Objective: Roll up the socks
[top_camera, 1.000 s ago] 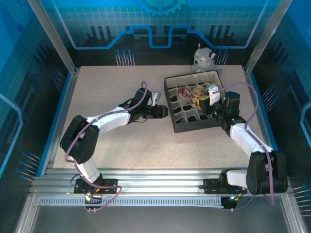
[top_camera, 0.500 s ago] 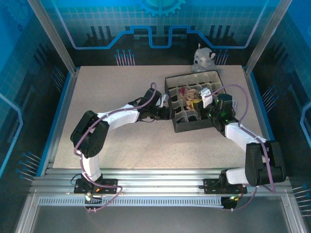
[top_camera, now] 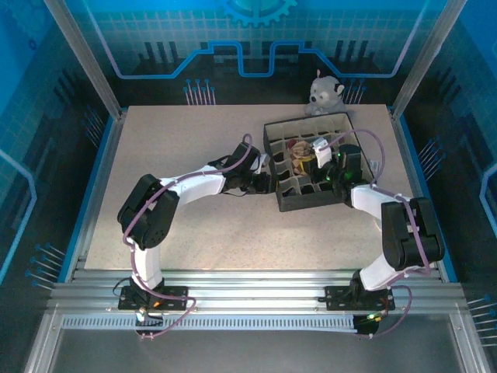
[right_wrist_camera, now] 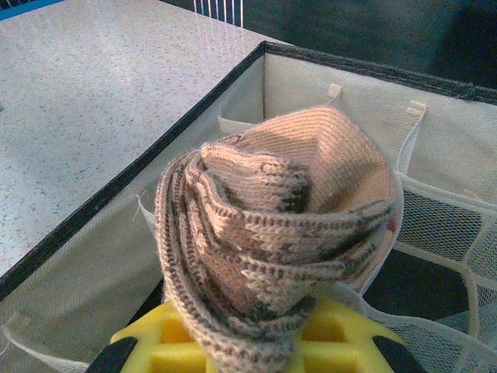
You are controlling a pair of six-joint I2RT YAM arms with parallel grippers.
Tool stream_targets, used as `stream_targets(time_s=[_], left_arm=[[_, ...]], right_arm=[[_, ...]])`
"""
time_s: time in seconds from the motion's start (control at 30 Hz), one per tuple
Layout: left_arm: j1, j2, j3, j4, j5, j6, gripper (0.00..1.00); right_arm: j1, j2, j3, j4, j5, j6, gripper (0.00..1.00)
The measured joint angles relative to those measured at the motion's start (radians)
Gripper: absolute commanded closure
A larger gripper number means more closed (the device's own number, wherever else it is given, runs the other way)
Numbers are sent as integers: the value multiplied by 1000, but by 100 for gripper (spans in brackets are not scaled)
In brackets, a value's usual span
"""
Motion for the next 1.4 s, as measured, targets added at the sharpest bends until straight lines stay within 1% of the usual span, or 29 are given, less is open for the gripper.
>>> stream_targets(time_s=[0.13, 0.23, 0.43, 0.6, 0.8, 0.87, 0.93, 1.0, 1.03, 1.2, 1.4], left_arm=[[4, 0, 2, -18, 0, 14, 81], [9, 0, 5, -29, 0, 18, 82], [18, 0, 6, -42, 0, 20, 82], [21, 0, 6, -45, 0, 19, 82], [26, 0, 6, -45, 0, 19, 82], [28, 0, 6, -45, 0, 19, 82], [30, 0, 6, -45, 0, 19, 82], [32, 0, 6, -45, 0, 19, 82], [33, 0, 6, -45, 0, 19, 82], [37, 0, 6, -45, 0, 19, 82], [41, 0, 6, -45, 0, 19, 81]], right_arm=[[0, 20, 21, 6, 5, -4, 100], [0, 46, 37, 11, 15, -12, 100], [0, 108, 49, 16, 17, -19, 100], [9, 118, 48, 19, 20, -23, 100], [34, 117, -1, 59, 47, -34, 85], [34, 117, -3, 62, 54, -34, 75], [35, 117, -3, 66, 66, -35, 61], [37, 117, -3, 74, 78, -34, 51], [37, 117, -8, 87, 85, -31, 48], [38, 79, -71, 148, 112, -16, 35], [38, 10, -93, 167, 134, 6, 26]])
